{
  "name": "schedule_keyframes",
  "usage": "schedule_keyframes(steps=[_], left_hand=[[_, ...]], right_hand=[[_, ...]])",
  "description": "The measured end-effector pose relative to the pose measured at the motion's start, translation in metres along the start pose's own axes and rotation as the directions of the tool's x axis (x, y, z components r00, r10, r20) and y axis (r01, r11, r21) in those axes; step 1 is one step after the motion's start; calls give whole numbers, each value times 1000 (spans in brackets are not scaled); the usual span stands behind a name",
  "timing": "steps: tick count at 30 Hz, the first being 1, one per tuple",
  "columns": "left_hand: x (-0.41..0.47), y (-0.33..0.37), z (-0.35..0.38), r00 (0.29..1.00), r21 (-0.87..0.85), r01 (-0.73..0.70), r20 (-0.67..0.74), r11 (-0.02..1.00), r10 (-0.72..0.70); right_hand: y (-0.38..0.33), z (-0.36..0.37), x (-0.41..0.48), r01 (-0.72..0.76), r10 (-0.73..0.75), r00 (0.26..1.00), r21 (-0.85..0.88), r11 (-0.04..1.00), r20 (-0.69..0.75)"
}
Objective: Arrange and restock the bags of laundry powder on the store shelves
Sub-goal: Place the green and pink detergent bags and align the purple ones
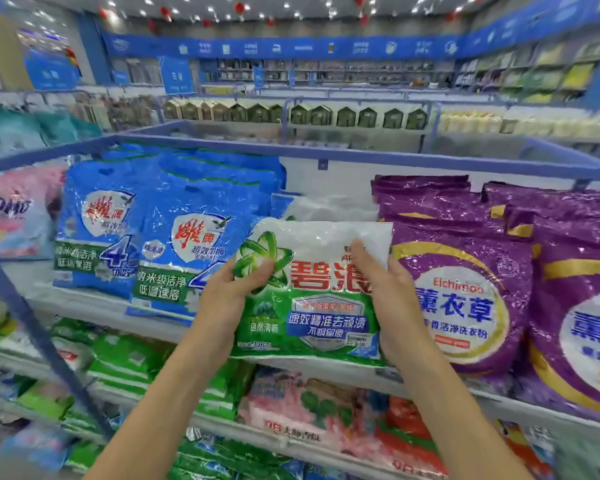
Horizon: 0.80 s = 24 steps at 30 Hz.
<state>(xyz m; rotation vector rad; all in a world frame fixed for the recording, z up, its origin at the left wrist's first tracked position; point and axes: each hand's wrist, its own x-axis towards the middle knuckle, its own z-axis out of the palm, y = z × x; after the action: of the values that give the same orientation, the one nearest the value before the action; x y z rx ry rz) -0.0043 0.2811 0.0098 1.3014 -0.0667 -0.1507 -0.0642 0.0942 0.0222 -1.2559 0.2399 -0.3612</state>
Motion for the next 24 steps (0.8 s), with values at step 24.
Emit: schedule_keyframes(steps=[24], left_hand=[[109,-10,-1,988,200,-135,102,970,117]], right_hand=[[42,38,78,172,-274,877,-276,946,-394]])
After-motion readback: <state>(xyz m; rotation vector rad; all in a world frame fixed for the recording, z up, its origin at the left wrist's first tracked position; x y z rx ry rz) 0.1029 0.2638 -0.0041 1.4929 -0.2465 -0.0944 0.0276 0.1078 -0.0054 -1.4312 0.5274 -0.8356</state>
